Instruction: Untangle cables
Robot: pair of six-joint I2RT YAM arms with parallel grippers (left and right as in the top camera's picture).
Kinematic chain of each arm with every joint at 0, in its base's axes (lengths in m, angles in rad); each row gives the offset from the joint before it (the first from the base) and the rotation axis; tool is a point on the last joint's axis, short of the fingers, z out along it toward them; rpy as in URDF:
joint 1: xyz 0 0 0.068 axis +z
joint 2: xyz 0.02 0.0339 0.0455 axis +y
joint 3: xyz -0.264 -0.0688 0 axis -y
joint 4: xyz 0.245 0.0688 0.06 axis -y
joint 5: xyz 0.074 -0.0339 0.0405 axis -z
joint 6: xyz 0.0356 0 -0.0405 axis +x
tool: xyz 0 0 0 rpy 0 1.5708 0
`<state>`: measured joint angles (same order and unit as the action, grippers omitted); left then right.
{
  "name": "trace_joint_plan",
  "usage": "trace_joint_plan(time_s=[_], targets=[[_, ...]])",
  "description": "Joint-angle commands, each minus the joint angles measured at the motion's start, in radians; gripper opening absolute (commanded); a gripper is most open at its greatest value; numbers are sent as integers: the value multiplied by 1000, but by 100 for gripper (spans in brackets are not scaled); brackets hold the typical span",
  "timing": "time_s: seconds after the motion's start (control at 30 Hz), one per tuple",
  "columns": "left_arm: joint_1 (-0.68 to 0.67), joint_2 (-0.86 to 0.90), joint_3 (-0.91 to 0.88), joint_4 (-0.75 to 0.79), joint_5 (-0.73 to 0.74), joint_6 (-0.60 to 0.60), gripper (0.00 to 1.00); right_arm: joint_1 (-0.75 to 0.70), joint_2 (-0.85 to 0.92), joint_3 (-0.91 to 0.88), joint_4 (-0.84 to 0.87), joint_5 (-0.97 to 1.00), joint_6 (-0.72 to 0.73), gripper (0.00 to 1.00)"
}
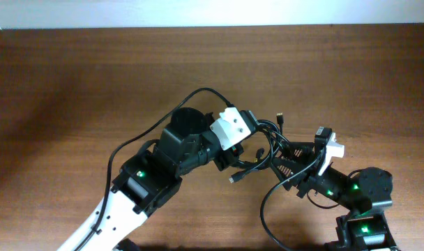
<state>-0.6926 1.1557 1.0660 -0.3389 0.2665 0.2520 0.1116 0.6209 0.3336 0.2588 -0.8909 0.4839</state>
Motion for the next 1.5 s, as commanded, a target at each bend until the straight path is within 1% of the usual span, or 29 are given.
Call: trace_joint_plan(time_s=[0.0,0.07,0.13,0.23,0.3,0.33,0.4,0.47,0.53,0.57,0.63,0.67,0.7,0.77,0.8,0.83,0.87,0.9,0.93,1.03,1.07,1.1,1.13,1.17,1.23,1.27,1.37,1.43,1.47], targets=[[-3,8,12,6,-32,2,0,-1,-6,10,-43,35,-13,60],[-3,8,12,5,-31,-23,0,-2,-6,10,-163,181,26,60],[-3,8,12,4,-34,-22,0,-2,-6,10,-175,216,53,60],[-3,8,12,-18,-92,-15,0,-2,-6,10,-176,229,73,60],[-3,8,12,-53,-105,49,0,-2,-22,10,-161,187,14,61],[-3,8,12,-77,-149,57,0,-2,-37,10,-145,130,-45,66],[-3,8,12,-97,-155,57,0,-2,-47,10,-120,23,-152,69],[-3,8,12,-125,-77,72,0,-2,-46,10,-120,11,-171,75],[-3,8,12,-167,157,202,0,-2,-46,10,-121,7,-171,87],[-3,8,12,-171,234,225,0,-2,-46,10,-121,7,-171,92],[-3,8,12,-171,360,272,0,-2,-46,10,-121,3,-171,97],[-3,8,12,-170,368,281,0,-2,-46,10,-121,3,-171,96],[-3,8,12,-163,365,281,0,-2,-46,10,-121,3,-171,84],[-3,8,12,-123,334,281,0,-2,-46,10,-113,-23,-171,22],[-3,8,12,-98,309,281,0,-2,-46,10,-105,-33,-171,5],[-3,8,12,-83,280,281,0,-2,-46,10,-105,-33,-171,4],[-3,8,12,-77,246,280,3,-2,-46,10,-105,-26,-171,4],[-3,8,12,-79,240,278,12,-2,-46,10,-106,-11,-169,4],[-3,8,12,-79,241,243,55,-2,-46,10,-106,28,-151,4],[-3,8,12,-82,241,196,51,-2,-46,10,-107,40,-136,4],[-3,8,12,-85,241,179,68,-2,-46,10,-111,53,-134,4],[-3,8,12,-109,241,179,99,-2,-46,10,-117,68,-124,4],[-3,8,12,-146,237,154,99,-2,-46,10,-117,80,-107,4],[-3,8,12,-167,200,97,99,-2,-46,10,-117,113,-77,4],[-1,6,12,-225,-85,-163,99,-2,-46,10,-93,190,-11,4],[13,5,12,-260,-193,-286,99,-2,-46,10,-48,205,21,4],[74,5,12,-261,-192,-480,99,-2,-46,10,16,204,22,4],[107,5,12,-254,-176,-658,99,-2,-46,10,86,185,-37,4],[111,5,12,-231,-132,-674,99,-2,-46,10,121,190,-94,4]])
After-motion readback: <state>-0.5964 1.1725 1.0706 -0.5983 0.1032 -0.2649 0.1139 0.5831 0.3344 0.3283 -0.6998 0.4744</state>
